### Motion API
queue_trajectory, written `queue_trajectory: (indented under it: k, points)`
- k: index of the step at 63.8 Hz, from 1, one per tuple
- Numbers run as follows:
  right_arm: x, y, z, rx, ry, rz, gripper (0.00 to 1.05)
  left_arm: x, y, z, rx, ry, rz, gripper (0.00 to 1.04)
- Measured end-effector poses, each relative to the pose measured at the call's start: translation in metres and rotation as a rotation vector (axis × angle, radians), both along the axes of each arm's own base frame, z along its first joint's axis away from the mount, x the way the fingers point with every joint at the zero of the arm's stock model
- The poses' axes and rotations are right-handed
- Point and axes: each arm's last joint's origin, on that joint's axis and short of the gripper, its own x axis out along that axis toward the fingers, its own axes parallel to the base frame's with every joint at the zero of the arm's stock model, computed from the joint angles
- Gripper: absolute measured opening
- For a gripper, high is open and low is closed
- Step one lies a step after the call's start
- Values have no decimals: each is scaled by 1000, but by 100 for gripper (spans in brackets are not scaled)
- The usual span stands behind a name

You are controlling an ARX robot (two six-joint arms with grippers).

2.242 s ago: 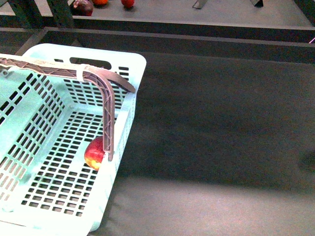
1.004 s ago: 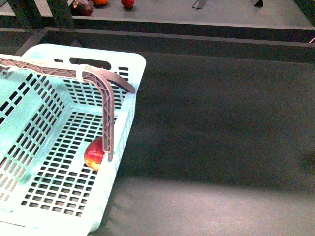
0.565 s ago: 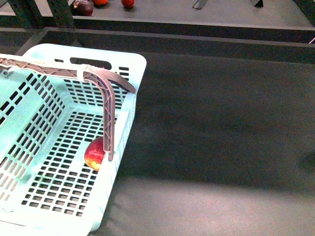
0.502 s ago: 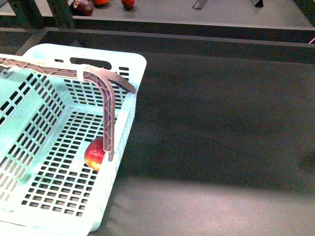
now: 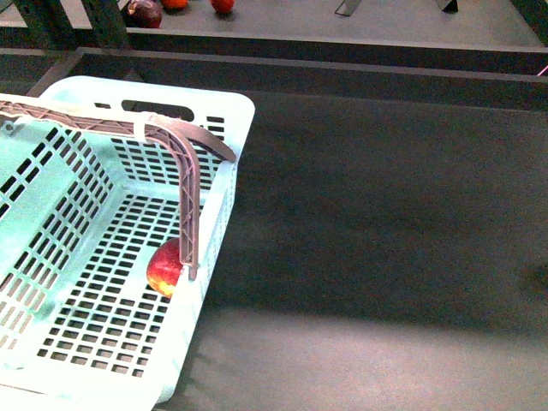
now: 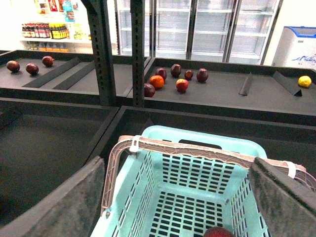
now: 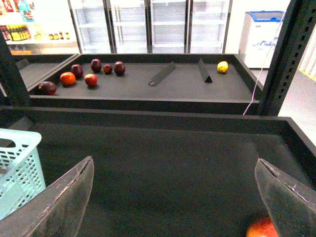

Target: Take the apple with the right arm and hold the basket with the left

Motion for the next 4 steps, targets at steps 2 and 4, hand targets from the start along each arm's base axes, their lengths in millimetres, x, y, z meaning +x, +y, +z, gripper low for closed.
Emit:
queue_trajectory:
  k: [2,4]
  points:
    - [0,0,0,0,0,0,96,0,0,0,0,0,0,99]
    - [0,0,0,0,0,0,96,0,0,0,2,0,0,99]
